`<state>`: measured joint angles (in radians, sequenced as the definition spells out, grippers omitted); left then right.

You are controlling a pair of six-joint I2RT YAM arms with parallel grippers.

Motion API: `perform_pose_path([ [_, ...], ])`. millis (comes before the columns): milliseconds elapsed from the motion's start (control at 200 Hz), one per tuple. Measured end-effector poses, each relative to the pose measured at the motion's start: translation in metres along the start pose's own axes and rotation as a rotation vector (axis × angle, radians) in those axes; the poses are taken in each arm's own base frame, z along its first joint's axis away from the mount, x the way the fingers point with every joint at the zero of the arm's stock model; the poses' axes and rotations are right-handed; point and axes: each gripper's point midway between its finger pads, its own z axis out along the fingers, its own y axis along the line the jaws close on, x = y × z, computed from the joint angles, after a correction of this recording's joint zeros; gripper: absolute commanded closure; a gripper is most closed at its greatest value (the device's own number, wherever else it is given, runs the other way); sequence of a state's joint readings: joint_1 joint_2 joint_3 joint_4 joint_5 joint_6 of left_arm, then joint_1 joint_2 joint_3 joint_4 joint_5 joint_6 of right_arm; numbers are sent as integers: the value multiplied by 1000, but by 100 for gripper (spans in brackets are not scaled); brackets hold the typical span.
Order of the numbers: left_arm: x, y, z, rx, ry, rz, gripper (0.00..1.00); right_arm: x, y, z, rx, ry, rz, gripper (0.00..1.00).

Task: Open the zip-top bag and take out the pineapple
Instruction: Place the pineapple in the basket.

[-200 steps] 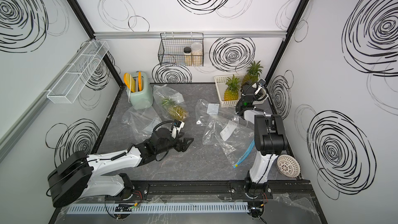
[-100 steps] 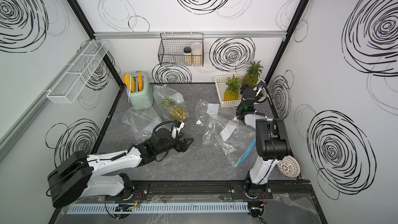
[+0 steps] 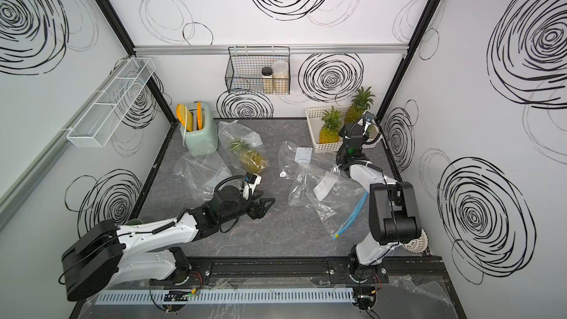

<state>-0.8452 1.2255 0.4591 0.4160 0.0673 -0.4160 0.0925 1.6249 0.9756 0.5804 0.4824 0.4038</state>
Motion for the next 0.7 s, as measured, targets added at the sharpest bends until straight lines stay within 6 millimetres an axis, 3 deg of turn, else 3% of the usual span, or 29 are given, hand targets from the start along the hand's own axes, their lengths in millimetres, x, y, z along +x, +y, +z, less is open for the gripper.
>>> perform_pose_path([
  [310,1,1,0,-3,3,0,29,40,-20,44,78,127,-36,100],
  [695,19,9,10,-25,60,-5,30,33,-40,86,79,127,7,100],
])
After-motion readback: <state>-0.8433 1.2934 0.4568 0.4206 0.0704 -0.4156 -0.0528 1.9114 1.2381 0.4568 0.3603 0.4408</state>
